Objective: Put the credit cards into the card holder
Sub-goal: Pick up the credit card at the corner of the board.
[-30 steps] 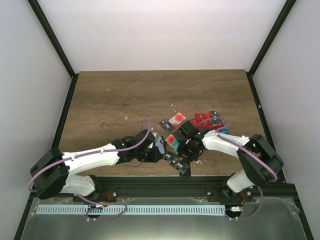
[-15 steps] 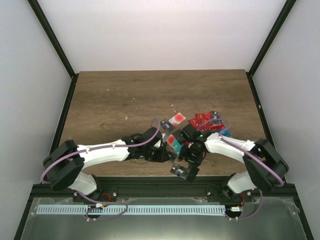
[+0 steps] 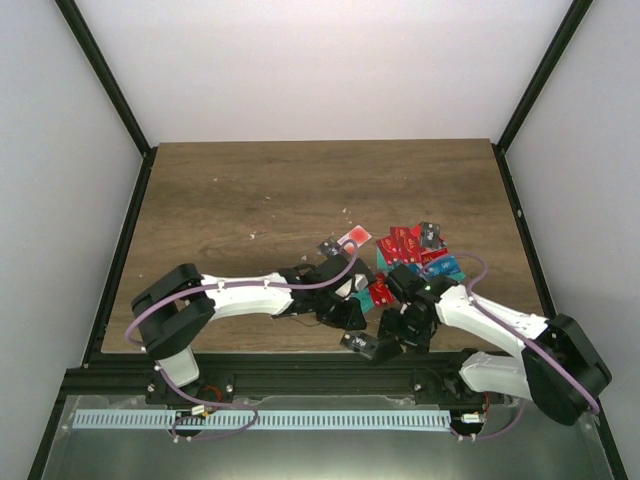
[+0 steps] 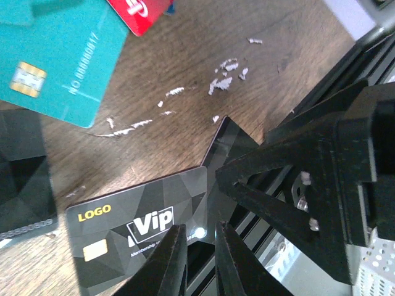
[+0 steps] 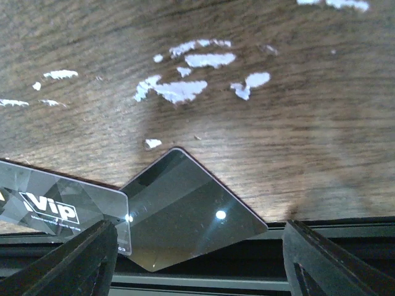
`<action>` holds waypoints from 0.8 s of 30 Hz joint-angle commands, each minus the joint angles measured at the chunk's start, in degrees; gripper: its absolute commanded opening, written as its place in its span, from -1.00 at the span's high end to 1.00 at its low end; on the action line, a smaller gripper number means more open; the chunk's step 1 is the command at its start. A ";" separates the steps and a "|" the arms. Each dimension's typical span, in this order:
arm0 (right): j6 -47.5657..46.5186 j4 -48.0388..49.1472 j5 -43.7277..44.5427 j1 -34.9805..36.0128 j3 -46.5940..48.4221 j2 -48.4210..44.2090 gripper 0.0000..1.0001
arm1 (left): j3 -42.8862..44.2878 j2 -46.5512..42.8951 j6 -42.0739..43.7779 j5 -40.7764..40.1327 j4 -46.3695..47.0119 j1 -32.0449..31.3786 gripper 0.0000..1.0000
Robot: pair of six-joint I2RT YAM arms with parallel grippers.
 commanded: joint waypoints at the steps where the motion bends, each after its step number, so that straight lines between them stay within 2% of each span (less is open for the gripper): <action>1: -0.64 -1.68 -1.70 -0.27 -1.56 -1.80 -0.50 | 1.59 2.27 1.43 1.89 0.28 -0.70 0.68; 7: 0.70 6.16 -8.29 -0.23 -7.33 -3.77 -0.50 | 1.30 4.57 1.37 1.71 0.83 -0.78 0.69; 17: 10.85 23.65 -12.72 -0.23 -16.80 -8.05 -0.35 | -1.86 5.36 1.14 1.05 2.92 -0.60 0.69; 19: 12.27 25.97 -12.76 -0.26 -17.55 -7.78 -0.26 | -2.71 5.10 1.19 0.44 3.00 -0.50 0.70; 24: 13.51 26.50 -11.26 -0.27 -17.60 -9.56 0.17 | -4.76 4.07 1.15 -0.71 3.53 0.43 0.74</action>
